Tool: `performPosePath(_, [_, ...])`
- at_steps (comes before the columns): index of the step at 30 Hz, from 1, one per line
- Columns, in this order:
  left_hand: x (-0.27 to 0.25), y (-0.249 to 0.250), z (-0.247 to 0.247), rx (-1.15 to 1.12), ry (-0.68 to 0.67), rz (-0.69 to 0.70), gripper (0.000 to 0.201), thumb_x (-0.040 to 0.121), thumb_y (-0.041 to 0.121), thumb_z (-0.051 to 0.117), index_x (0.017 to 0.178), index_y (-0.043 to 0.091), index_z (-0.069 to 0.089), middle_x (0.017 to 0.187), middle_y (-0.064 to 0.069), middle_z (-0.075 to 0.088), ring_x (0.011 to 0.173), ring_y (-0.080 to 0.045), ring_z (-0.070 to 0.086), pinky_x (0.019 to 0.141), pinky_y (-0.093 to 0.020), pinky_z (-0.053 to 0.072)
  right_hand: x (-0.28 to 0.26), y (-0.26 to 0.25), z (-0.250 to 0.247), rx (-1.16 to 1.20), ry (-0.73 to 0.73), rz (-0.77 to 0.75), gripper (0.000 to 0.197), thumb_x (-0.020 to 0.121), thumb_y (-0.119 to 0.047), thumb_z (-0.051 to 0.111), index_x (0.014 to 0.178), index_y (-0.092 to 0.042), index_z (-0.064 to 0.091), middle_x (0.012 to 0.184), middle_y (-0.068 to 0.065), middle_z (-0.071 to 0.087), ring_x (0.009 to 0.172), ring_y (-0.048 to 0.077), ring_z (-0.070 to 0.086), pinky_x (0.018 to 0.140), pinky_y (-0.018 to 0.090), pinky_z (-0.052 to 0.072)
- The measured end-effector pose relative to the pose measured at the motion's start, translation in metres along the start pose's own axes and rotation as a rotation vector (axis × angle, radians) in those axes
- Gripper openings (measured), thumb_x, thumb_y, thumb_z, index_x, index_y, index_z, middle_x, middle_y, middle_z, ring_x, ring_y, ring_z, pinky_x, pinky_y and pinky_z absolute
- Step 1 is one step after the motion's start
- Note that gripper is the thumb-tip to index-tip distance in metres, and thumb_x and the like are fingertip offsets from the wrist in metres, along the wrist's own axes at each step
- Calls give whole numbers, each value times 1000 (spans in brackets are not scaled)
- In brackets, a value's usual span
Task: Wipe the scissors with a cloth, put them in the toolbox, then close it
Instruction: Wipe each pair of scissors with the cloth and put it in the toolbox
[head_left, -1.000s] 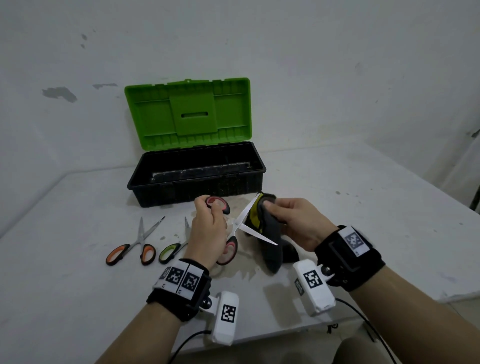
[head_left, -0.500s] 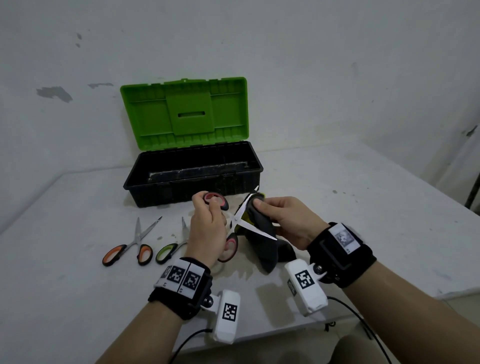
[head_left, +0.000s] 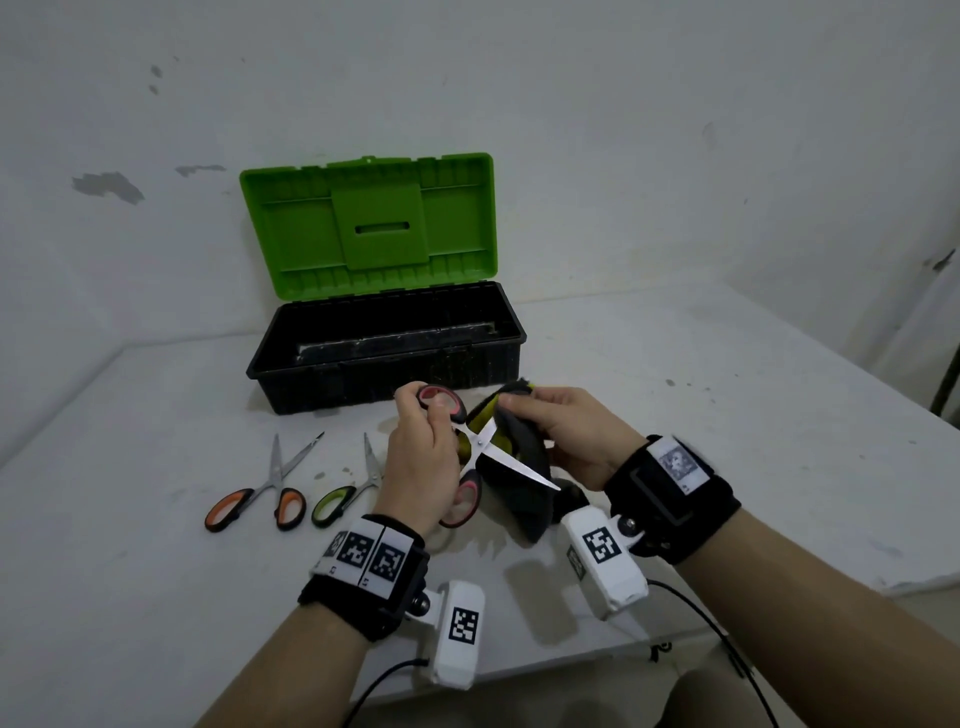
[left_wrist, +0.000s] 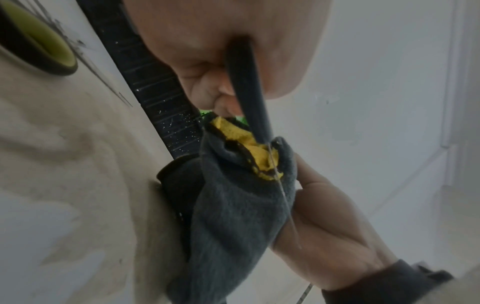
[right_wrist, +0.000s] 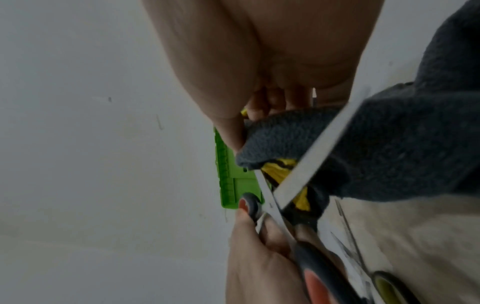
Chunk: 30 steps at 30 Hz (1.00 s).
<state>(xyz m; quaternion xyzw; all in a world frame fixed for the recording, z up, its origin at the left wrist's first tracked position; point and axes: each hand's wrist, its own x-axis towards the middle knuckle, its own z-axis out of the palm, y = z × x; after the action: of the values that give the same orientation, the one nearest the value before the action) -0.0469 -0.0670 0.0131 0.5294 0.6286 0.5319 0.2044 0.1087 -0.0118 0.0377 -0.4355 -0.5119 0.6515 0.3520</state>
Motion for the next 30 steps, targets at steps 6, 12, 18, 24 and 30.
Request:
performPosePath(6, [-2, -3, 0, -60, 9, -44, 21, 107, 32, 30, 117, 20, 43, 63, -1, 46, 44, -7, 41, 41, -23, 35, 3, -4, -15, 130, 87, -66, 17, 93, -23, 66, 83, -9, 69, 64, 0, 68, 61, 12, 62, 60, 24, 52])
performPosePath(12, [4, -4, -1, -145, 52, -71, 18, 107, 34, 29, 114, 21, 40, 62, -3, 41, 47, -15, 37, 45, -30, 34, -5, 5, -16, 89, -42, -7, 19, 92, -22, 65, 91, -4, 69, 73, 5, 68, 64, 14, 63, 59, 23, 54])
performPosePath(18, [-2, 3, 5, 20, 42, 21, 12, 107, 29, 31, 111, 24, 41, 73, 3, 54, 57, -2, 50, 53, -11, 38, -6, 3, -3, -13, -72, 25, 27, 88, -18, 70, 93, 7, 66, 71, 11, 64, 56, 15, 60, 50, 21, 48])
performPosePath(24, [-2, 1, 5, 56, 3, 27, 14, 108, 32, 29, 113, 25, 40, 72, 4, 52, 57, -5, 49, 52, -11, 38, -2, 7, 1, 12, -80, 58, 32, 89, -13, 69, 107, 13, 64, 78, 16, 67, 60, 19, 64, 55, 24, 53])
performPosePath(30, [0, 4, 2, 55, 3, -2, 16, 108, 31, 29, 114, 23, 41, 77, 1, 56, 61, -9, 52, 49, -8, 40, 3, -1, -4, 89, 71, -10, 22, 91, -18, 67, 100, 1, 70, 75, 10, 69, 60, 17, 63, 55, 21, 51])
